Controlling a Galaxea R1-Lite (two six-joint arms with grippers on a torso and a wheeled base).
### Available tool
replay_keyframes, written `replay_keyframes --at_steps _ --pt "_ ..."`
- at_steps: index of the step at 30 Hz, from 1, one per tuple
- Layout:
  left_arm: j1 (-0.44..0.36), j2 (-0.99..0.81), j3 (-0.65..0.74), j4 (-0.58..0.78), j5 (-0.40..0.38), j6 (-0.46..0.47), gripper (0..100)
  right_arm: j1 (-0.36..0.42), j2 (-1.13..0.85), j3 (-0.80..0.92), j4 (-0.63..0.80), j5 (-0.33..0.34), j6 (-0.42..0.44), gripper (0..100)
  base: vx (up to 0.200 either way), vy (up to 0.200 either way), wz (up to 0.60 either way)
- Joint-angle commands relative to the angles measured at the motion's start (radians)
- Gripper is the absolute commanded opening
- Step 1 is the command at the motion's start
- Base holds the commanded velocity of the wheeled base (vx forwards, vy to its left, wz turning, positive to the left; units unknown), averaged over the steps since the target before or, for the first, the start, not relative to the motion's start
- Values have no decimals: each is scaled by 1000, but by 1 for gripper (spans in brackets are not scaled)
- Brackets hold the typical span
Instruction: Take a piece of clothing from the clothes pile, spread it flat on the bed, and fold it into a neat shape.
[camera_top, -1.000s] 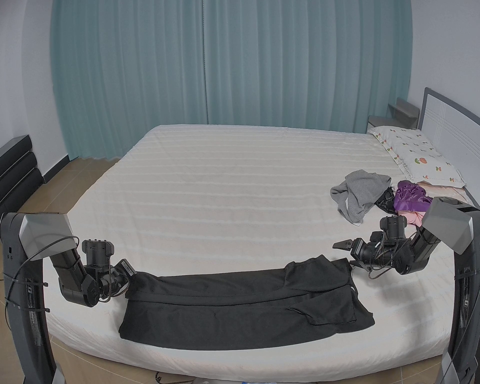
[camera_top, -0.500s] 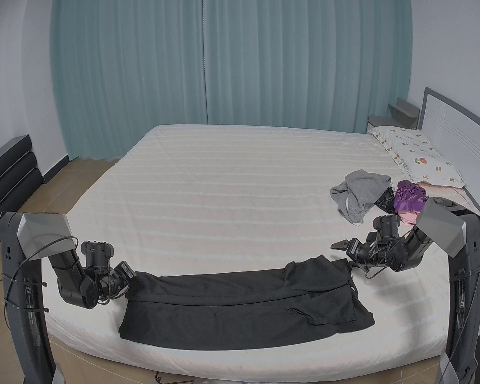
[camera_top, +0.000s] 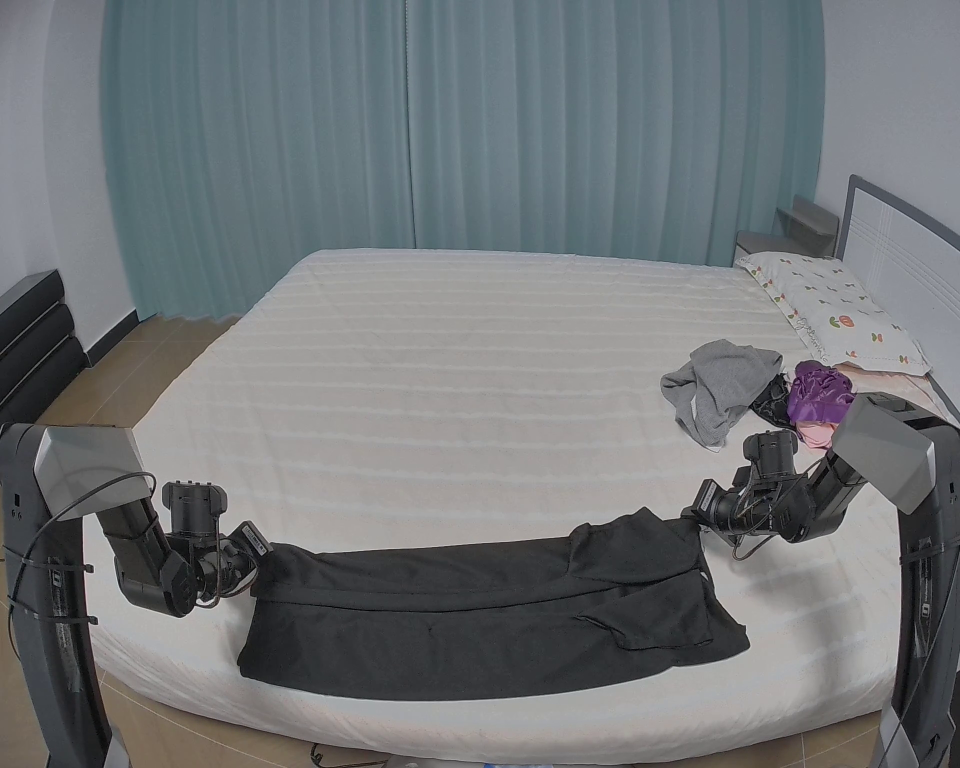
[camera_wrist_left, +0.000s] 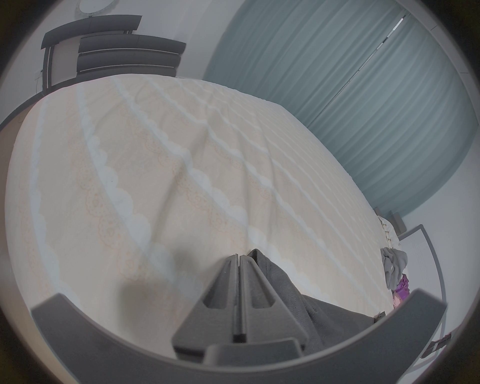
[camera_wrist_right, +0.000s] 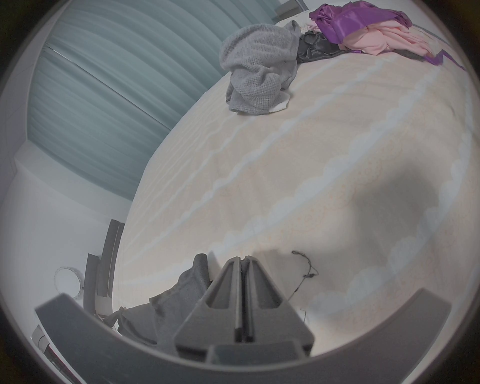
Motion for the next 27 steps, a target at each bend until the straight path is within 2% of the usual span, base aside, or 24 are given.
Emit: replay_keyframes --at_steps 1,6,12,15,16,23,25,26,27 --pt "0 -3 -5 -1 -1 -1 0 -11 -19 2 -6 -1 2 0 0 0 0" --pt "0 -4 -10 -1 -3 -5 0 -23 -12 3 -29 -2 10 0 0 0 0" --pt "0 -9 -36 -4 -7 -56 0 -23 -8 11 -36 -1 12 0 0 0 0" --pt "0 -9 -42 -4 -33 -71 0 -23 -6 12 -36 -1 15 0 0 0 0" --pt "0 -9 -40 -4 -41 -71 100 -24 -6 12 -36 -1 15 0 0 0 0" --pt "2 -29 -16 -6 -95 -65 100 -23 -5 19 -36 1 18 0 0 0 0" --pt "11 -55 7 -9 -148 -65 100 -23 -5 19 -36 3 18 0 0 0 0" --pt "11 -55 7 -9 -148 -65 100 -23 -5 19 -36 3 18 0 0 0 0" --pt "29 -81 38 -18 -216 -59 100 -23 -5 20 -36 3 18 0 0 0 0"
